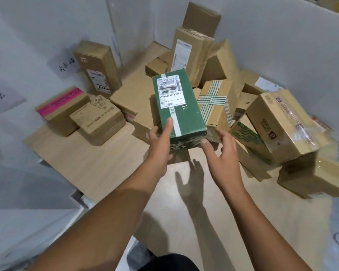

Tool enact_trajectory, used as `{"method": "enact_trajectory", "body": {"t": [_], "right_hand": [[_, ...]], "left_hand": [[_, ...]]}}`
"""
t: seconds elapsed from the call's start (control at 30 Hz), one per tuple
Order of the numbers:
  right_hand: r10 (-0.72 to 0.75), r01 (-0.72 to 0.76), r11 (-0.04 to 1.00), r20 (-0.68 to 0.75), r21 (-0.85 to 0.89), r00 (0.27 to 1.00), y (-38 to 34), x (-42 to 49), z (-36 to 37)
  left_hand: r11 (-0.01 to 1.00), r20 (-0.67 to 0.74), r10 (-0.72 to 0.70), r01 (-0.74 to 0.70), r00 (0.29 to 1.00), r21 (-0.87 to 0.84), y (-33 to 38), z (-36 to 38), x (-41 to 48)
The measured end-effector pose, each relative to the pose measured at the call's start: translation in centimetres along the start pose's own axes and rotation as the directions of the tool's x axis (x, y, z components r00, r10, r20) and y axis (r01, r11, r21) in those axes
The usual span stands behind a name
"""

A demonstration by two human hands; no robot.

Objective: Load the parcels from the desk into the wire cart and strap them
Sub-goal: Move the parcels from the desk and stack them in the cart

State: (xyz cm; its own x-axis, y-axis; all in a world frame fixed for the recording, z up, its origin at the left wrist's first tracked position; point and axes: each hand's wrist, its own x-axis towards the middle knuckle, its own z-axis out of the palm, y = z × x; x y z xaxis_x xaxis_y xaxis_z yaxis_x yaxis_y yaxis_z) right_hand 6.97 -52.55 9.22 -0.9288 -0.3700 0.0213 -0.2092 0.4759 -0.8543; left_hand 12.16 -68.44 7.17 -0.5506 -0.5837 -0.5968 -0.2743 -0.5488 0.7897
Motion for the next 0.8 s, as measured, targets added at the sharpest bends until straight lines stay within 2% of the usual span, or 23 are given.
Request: {"method": "enact_trajectory", "body": {"t": [0.1,0.27,0.4,0.5,0.57,0.67,0.8], "right_hand": [[0.029,-0.033,0.995,0.043,0.097,0.999,-0.4,1.7,0.4],[0.068,-0.095,0.979,0.15,0.18,0.986,-1.5,3.2,2.2],[0.089,-0.125,0.965,0.156,0.232,0.984,-3.5,3.0,2.0],[0.072,-0.166,0.94,0.304,0.298,0.95,-6.3,1.3,2.8],[0.022,-0.178,0.94,0.47,0.29,0.882,-8.3,-0.8,4.9],[-0.077,-0.143,0.955,0.686,0.258,0.723,-11.6,-5.7,11.0],[-0.182,-0.059,0.971,0.873,0.233,0.452,-16.8,-16.0,20.6]], "left_hand": [[0.995,0.03,-0.077,0.079,0.997,-0.067,-0.2,0.3,1.3],[0.979,0.209,-0.138,0.166,0.968,-0.122,-0.6,-1.1,1.2],[0.985,0.323,-0.074,0.119,0.944,-0.122,-1.0,-4.0,-1.6],[0.975,0.343,0.064,0.014,0.937,-0.221,-3.1,-9.6,-5.9],[0.961,0.298,0.13,-0.045,0.946,-0.274,-5.2,-14.1,-9.2],[0.939,0.133,0.172,-0.122,0.976,-0.32,-8.3,-21.4,-14.5],[0.882,-0.179,0.237,-0.289,0.955,-0.373,-13.5,-31.1,-21.6]]}}
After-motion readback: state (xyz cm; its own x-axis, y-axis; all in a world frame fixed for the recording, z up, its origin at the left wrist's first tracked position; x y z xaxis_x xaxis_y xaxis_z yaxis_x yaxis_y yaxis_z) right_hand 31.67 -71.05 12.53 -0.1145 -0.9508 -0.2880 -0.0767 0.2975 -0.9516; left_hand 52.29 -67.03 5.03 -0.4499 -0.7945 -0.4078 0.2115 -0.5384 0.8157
